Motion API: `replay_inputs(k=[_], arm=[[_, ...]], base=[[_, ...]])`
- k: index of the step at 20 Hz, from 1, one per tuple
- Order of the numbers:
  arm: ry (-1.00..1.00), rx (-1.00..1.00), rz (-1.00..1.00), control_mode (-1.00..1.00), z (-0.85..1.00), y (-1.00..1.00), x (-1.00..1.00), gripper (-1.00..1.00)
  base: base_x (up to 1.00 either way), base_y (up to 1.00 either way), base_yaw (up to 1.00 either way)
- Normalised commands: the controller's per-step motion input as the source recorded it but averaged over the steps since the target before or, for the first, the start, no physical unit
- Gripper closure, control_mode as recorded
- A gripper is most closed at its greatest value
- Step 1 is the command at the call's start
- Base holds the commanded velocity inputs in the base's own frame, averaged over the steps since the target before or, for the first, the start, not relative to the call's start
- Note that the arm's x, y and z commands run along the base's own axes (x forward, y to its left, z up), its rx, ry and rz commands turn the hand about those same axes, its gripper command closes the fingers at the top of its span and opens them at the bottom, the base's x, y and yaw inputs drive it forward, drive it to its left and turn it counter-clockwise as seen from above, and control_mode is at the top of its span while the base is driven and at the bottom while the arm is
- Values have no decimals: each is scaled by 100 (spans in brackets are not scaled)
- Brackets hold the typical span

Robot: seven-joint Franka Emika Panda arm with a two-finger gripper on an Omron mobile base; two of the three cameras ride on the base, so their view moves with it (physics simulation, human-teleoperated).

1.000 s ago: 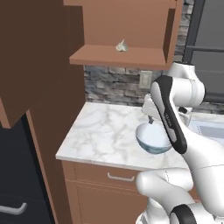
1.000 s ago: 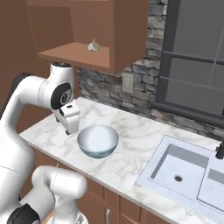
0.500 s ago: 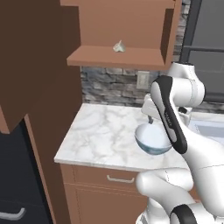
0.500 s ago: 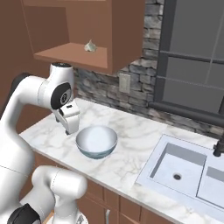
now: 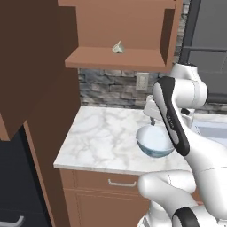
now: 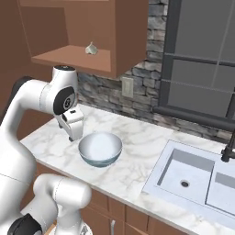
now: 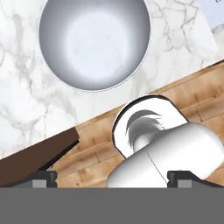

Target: Pick the mug and place it in the sink. Pick the bowl and place it in the open cabinet and then close the cabinet.

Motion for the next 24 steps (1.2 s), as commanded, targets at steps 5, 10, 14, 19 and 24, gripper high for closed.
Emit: replay_inputs(k=[5,10,14,19,24], arm=[[0,0,0,100,0,0,0,-100],[0,0,0,100,0,0,0,-100],[0,0,0,100,0,0,0,-100],[0,0,0,100,0,0,0,-100],[0,0,0,100,0,0,0,-100]], base=[[71,1,16],[60,0,23],[68,-6,28],[61,-13,28],[51,-13,25]])
